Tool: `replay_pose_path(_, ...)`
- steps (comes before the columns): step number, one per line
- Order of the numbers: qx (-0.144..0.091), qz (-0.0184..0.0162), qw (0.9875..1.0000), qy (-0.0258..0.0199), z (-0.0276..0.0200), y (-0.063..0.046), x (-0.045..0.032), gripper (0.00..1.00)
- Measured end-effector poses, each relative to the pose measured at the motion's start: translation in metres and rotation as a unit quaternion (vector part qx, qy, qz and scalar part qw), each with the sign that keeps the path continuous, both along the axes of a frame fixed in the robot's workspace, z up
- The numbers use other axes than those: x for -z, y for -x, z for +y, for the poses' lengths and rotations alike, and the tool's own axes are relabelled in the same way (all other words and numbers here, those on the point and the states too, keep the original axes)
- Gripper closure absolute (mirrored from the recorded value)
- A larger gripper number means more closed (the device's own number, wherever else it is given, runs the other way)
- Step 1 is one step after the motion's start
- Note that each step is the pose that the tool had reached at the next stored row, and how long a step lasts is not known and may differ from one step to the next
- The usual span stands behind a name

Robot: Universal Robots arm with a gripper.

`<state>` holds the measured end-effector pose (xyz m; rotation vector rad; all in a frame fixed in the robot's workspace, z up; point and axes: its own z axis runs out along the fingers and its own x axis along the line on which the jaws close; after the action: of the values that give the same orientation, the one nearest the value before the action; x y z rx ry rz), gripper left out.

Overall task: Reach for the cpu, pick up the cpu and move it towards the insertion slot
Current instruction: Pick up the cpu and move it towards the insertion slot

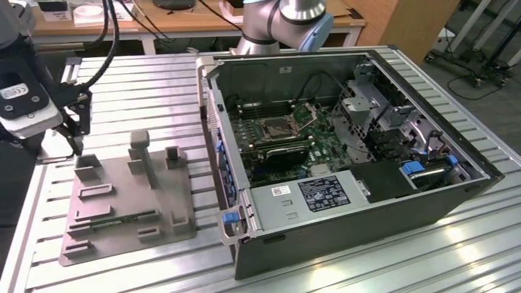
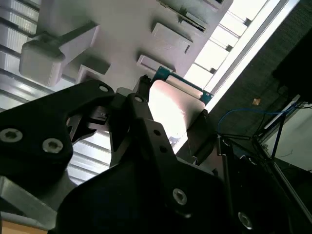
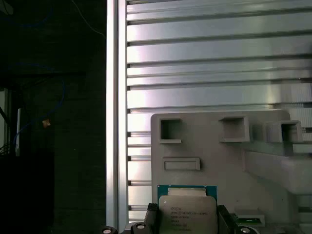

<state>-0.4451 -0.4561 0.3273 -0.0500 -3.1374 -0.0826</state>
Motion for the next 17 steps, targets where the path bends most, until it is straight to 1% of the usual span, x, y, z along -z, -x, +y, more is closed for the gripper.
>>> replay_pose_path(1, 0.0, 0.0, 1.0, 0.0, 0.0, 0.0, 0.0174, 0.45)
replay_pose_path(17, 0.0, 0.0, 1.0, 0.0, 0.0, 0.0, 0.0216, 0.45)
